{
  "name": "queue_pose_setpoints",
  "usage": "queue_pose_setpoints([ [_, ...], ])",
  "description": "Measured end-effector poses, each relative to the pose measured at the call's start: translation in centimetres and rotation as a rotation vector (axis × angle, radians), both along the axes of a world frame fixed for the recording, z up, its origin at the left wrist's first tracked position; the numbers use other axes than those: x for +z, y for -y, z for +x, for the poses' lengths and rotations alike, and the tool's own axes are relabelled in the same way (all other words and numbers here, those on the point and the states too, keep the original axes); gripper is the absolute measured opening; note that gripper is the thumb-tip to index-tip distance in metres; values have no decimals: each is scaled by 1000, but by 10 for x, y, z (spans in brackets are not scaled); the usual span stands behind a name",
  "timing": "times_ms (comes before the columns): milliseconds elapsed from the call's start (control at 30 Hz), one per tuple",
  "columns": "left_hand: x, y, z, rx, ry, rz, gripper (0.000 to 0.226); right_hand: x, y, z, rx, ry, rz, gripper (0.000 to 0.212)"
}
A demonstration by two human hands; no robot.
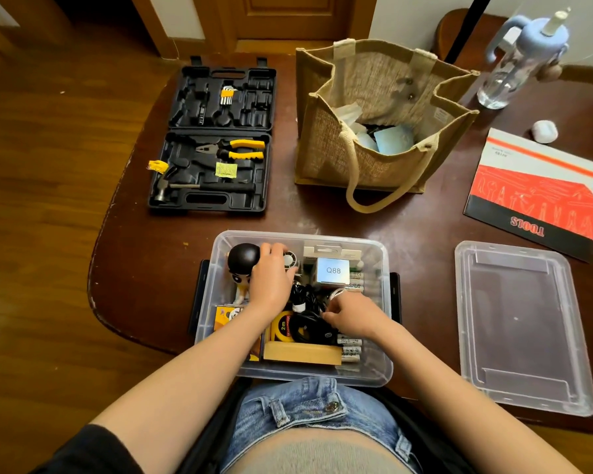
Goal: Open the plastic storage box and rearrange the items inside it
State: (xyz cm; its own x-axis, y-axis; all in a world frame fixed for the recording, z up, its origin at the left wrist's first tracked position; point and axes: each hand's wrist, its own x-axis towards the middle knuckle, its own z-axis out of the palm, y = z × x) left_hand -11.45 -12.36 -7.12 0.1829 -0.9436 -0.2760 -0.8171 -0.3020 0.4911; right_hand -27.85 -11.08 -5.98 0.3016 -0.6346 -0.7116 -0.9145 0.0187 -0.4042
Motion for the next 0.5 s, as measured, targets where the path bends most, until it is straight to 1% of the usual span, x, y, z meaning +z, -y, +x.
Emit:
queue_pose_setpoints([
  [67, 0, 2, 0, 35, -15, -8, 35, -1, 0, 1, 6, -9, 0, 34],
  [167, -1, 3, -4, 30, -15, -21, 35, 0, -1, 1, 8, -17, 0, 34],
  [367, -3, -5, -6, 64, -57, -78, 36, 2, -5, -1, 11, -10, -3, 28],
  [500, 0, -5, 1, 43, -84, -86, 22, 3, -6, -3, 17, -17, -13, 29],
])
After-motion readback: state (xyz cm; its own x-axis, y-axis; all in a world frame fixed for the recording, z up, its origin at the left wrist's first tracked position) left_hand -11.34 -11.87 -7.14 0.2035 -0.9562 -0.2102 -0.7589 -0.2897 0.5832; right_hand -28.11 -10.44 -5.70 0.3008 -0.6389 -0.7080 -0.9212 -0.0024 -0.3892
